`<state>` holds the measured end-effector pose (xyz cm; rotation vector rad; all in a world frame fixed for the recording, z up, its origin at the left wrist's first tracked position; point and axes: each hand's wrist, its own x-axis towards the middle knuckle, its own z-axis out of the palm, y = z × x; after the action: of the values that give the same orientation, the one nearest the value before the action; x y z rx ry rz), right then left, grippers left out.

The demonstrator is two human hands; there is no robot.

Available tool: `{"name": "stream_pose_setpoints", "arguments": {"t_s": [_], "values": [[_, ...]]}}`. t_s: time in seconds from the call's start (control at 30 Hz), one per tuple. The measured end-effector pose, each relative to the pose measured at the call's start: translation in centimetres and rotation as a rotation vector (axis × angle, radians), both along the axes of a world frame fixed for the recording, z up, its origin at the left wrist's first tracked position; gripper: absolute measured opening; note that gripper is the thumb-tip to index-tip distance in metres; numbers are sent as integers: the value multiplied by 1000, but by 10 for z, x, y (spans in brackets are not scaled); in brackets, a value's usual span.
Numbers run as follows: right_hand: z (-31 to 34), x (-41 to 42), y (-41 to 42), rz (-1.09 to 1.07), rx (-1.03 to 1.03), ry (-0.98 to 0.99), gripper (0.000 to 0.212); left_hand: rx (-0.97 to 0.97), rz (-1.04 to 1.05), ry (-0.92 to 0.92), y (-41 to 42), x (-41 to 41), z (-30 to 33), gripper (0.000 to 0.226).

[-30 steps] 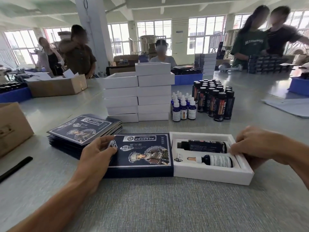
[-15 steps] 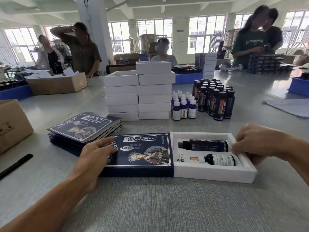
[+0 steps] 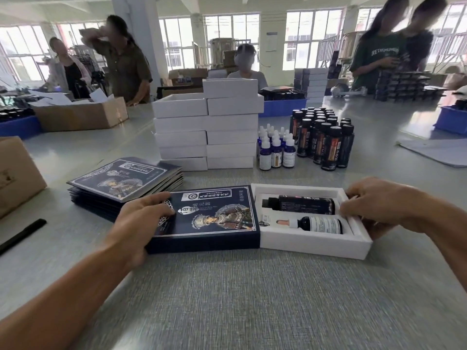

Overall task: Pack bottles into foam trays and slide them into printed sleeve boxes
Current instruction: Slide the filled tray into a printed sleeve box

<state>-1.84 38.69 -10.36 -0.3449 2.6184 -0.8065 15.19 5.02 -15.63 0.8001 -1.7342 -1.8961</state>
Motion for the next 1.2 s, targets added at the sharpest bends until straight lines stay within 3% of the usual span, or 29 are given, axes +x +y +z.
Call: {"name": "stream_pose_setpoints", "arguments": {"t_s": [1.2], "values": [[-2,-20,15,64,-35,1,12,-28,-35,-25,-2,1,1,33]]}}
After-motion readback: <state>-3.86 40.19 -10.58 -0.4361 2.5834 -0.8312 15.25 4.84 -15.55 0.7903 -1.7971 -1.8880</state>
